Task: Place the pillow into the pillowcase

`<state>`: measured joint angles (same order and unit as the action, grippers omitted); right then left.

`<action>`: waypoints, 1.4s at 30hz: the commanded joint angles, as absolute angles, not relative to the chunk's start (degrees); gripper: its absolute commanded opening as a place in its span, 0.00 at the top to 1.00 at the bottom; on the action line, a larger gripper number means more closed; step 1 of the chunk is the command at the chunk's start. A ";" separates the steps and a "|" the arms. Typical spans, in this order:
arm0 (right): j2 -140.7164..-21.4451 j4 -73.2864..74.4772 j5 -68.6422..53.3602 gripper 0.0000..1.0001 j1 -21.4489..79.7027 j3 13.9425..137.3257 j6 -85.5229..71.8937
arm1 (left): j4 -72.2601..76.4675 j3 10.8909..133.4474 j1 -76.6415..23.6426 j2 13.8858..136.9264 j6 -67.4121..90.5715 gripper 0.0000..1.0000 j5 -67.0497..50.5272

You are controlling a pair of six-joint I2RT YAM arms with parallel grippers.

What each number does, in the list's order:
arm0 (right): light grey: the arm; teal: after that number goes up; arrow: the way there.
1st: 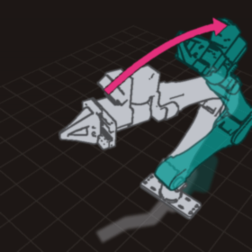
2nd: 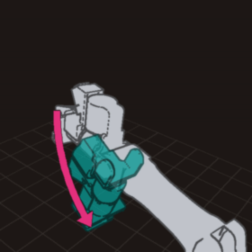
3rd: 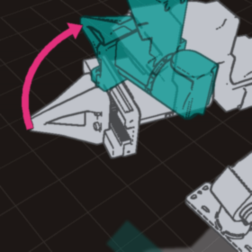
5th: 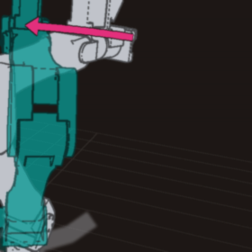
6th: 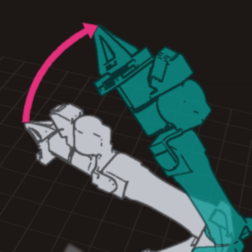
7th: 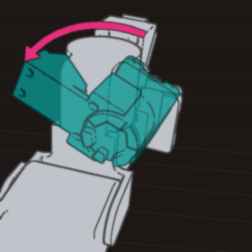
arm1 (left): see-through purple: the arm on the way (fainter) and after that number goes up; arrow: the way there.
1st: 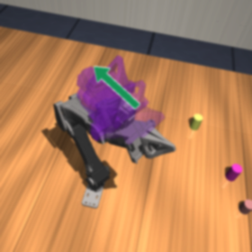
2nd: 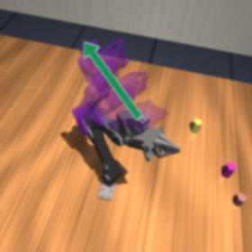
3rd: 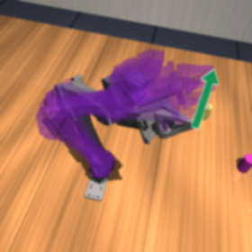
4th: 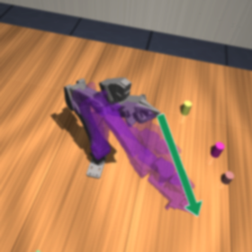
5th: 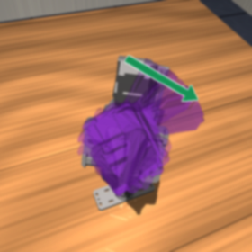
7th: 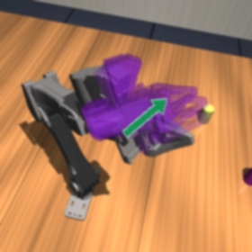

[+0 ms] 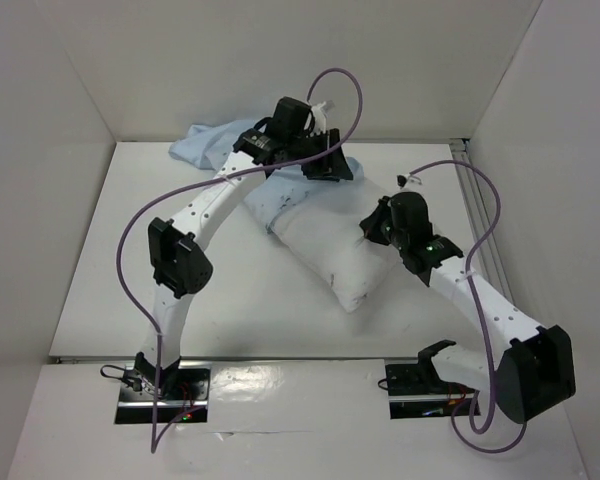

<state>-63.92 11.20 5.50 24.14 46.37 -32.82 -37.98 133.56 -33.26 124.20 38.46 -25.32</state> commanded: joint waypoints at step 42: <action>-65.92 12.92 -5.10 1.00 7.12 52.20 -25.49 | 18.44 49.83 -37.35 93.60 28.04 0.07 19.25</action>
<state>-65.21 13.23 -5.17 7.46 48.88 -26.24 9.30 50.15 -36.86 94.04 30.46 16.12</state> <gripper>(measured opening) 0.022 0.930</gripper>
